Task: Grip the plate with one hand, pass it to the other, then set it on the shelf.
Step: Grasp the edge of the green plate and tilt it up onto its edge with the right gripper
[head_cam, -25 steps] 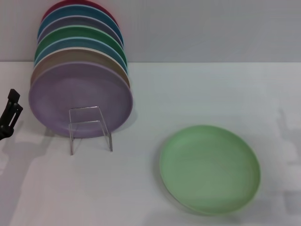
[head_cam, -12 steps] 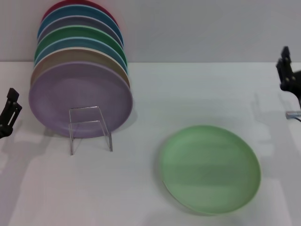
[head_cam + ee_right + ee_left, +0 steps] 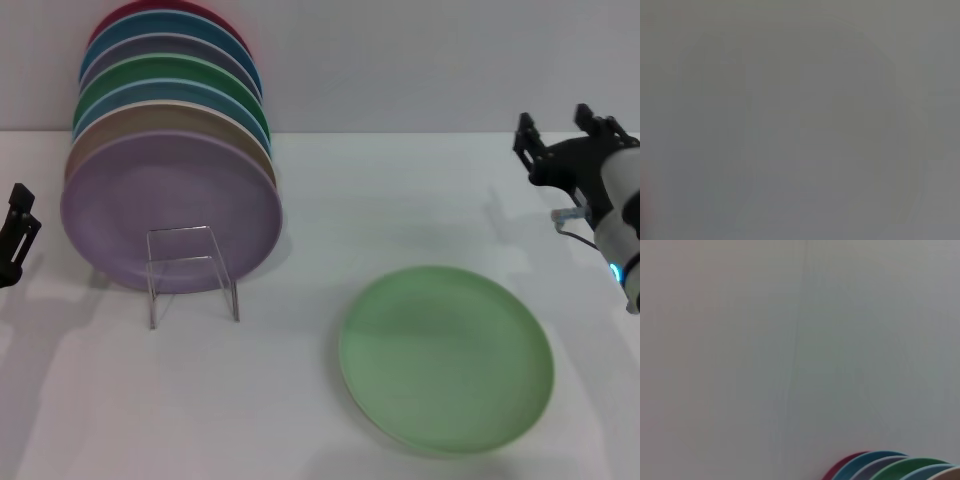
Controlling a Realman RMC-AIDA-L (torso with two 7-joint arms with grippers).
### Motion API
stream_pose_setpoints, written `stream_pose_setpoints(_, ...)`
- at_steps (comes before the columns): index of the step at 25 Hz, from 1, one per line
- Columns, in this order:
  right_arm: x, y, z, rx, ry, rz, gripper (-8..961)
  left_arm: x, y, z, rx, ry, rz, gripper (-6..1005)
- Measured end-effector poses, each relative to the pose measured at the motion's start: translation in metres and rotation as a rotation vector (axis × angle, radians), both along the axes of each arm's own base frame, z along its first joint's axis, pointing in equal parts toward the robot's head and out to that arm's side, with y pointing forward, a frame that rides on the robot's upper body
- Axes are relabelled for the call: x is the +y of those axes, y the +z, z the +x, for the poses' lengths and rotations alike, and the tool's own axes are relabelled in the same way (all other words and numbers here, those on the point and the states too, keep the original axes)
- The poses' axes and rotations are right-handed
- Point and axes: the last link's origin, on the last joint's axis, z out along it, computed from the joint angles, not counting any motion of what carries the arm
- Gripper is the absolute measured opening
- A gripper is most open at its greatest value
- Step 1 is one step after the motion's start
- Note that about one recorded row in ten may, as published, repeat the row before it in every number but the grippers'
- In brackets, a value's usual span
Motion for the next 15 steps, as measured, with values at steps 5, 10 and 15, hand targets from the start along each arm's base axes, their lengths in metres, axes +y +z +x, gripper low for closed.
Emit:
stream_pose_setpoints(5, 0.004, 0.005, -0.007, 0.017, -0.022, -0.163, 639, 0.0, 0.002, -0.001, -0.001, 0.005, 0.008, 817)
stream_pose_setpoints(10, 0.008, 0.034, -0.002, 0.097, -0.034, -0.27, 636, 0.002, 0.002, 0.0, -0.001, 0.0, 0.007, 817)
stream_pose_setpoints(15, 0.02, 0.05, 0.0, 0.091, -0.11, -0.394, 633, 0.005, 0.002, 0.003, 0.0, -0.008, 0.007, 817)
